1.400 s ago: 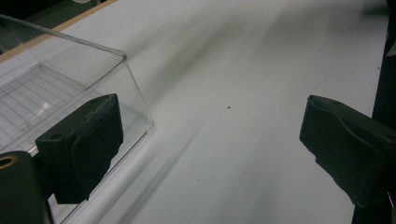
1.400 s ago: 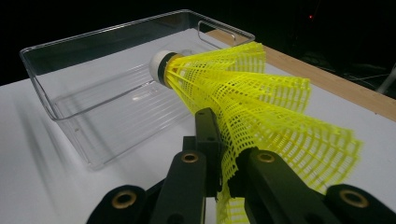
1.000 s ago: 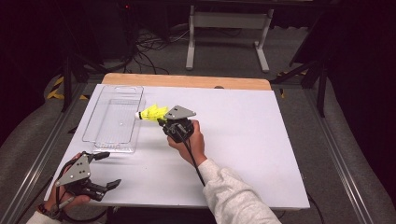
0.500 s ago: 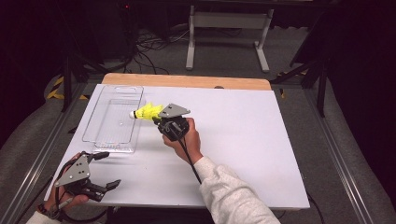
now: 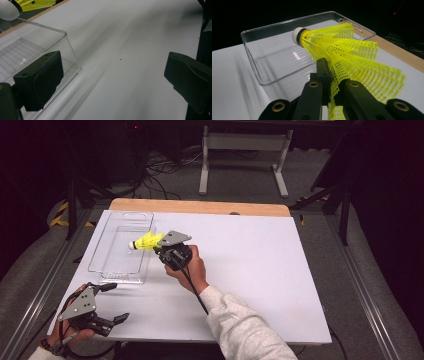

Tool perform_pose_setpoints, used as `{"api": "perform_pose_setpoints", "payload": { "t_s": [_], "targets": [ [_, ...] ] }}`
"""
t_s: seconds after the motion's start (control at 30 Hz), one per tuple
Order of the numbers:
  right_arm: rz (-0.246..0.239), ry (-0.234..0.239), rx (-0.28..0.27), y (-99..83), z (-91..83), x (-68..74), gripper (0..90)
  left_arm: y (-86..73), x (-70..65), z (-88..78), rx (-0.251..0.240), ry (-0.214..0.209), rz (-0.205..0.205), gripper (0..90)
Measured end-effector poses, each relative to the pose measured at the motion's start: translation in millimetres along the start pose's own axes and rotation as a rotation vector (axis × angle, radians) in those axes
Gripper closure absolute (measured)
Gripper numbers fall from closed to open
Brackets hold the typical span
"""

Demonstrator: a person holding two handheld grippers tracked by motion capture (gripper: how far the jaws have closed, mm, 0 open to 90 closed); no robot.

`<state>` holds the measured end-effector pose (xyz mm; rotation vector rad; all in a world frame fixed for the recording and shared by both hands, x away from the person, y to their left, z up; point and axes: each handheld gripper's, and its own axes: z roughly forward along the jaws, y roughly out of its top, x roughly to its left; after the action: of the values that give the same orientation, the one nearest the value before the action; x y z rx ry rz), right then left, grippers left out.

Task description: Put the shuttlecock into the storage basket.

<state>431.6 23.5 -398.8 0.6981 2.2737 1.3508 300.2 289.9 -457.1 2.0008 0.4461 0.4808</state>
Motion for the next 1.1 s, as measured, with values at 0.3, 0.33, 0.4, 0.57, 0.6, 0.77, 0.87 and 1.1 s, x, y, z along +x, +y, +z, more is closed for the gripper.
{"api": "perform_pose_setpoints", "payload": {
  "t_s": [0.3, 0.33, 0.4, 0.57, 0.6, 0.77, 0.87, 1.1],
  "targets": [
    [-0.043, 0.031, 0.029, 9.6, 13.3, 8.8, 88.0, 0.1, 0.4, -1.5, 0.000, -0.001, 0.001, 3.3],
    [-0.048, 0.036, 0.035, 11.1, 15.4, 10.4, 88.1, 0.0, 0.3, -1.4, 0.000, 0.000, 0.001, 3.3],
    [-0.057, 0.044, 0.041, 13.2, 18.1, 12.4, 88.0, -0.2, 0.0, -1.1, 0.000, -0.005, -0.001, 3.3],
    [-0.077, 0.059, 0.051, 17.9, 24.5, 17.3, 88.1, -0.3, -0.3, -0.8, -0.002, -0.007, 0.003, 3.3],
    [-0.082, 0.064, 0.055, 19.1, 26.2, 18.6, 88.0, -0.4, -0.6, -0.8, -0.003, -0.008, -0.001, 3.3],
    [-0.101, 0.074, 0.068, 23.2, 31.5, 23.2, 88.0, 0.0, -1.7, -0.6, -0.003, -0.012, -0.001, 3.5],
    [-0.114, 0.090, 0.077, 26.4, 35.8, 26.8, 88.0, 0.1, -3.0, -0.6, -0.008, -0.013, -0.002, 3.5],
    [-0.146, 0.112, 0.096, 33.3, 44.2, 31.9, 88.0, 0.3, -2.4, -1.3, -0.015, -0.010, 0.003, 3.4]
  ]
}}
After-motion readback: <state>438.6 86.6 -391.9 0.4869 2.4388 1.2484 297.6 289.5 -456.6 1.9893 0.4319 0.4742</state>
